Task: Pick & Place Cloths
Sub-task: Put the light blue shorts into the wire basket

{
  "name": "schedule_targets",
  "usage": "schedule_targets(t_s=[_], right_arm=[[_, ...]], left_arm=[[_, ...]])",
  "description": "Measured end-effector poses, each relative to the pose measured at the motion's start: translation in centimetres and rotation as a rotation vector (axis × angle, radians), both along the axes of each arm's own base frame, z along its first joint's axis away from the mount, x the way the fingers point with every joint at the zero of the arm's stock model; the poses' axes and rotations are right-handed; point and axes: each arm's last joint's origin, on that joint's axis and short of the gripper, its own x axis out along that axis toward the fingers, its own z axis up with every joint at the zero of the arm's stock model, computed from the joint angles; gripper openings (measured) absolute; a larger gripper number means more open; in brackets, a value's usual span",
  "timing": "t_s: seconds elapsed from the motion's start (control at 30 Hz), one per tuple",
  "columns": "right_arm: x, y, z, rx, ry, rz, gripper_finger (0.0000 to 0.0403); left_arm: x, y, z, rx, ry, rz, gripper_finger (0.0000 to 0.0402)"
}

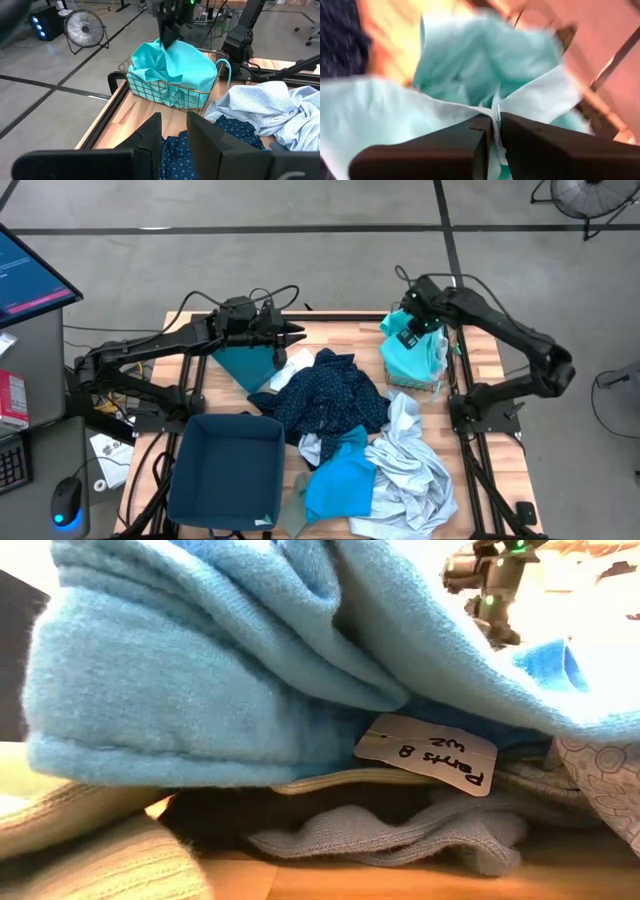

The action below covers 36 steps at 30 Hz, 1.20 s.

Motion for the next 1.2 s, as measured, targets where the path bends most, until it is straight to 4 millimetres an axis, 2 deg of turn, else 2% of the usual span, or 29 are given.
schedule_targets(t_s=[0.13, 0.27, 0.4, 0.5, 0.6, 0.73, 0.83, 0.9, 1.0, 1.2], right_arm=[[-0.1, -0.7, -0.1, -0.011, -0.018, 0.015, 0.0065], [0.3, -0.7, -0.3, 0.122, -0.144, 0.079, 0.0115], [0.3, 0.8, 0.6, 0.23, -0.273, 0.168, 0.0154], [0.2, 2.0, 0.5, 0.231, -0.204, 0.184, 0.0162], [-0.1, 2.5, -1.8, 0.242, -0.096, 0.176, 0.0158], [-1.2, 1.7, -7.5, 0.268, 0.028, 0.115, 0.014], [-2.7, 0.9, -11.8, 0.321, 0.061, 0.024, 0.0124], [-3.5, 0.4, -13.7, 0.357, 0.041, -0.033, 0.0113], [-4.1, 0.1, -15.4, 0.405, 0.027, -0.07, 0.01], [-2.8, -0.1, -15.9, 0.369, -0.001, -0.092, 0.0081]], left_arm=[[0.0, 0.0, 0.0, -0.019, -0.006, 0.007, 0.0076], [0.0, 0.0, 0.0, -0.04, -0.014, 0.014, 0.0076], [0.1, 0.0, 0.3, -0.039, -0.044, 0.01, 0.0076], [0.5, 0.1, 0.9, -0.051, -0.13, -0.017, 0.0076], [1.1, 0.2, 1.7, -0.028, -0.243, -0.037, 0.0076], [2.7, 0.6, 1.9, -0.008, -0.376, -0.059, 0.0076], [4.3, 1.0, 1.1, -0.044, -0.442, -0.107, 0.0076], [5.7, 1.4, 0.1, -0.078, -0.468, -0.119, 0.0076], [8.0, 2.2, -1.8, -0.133, -0.447, -0.121, 0.0076], [12.8, 4.3, -4.5, -0.162, -0.394, -0.089, 0.0076]])
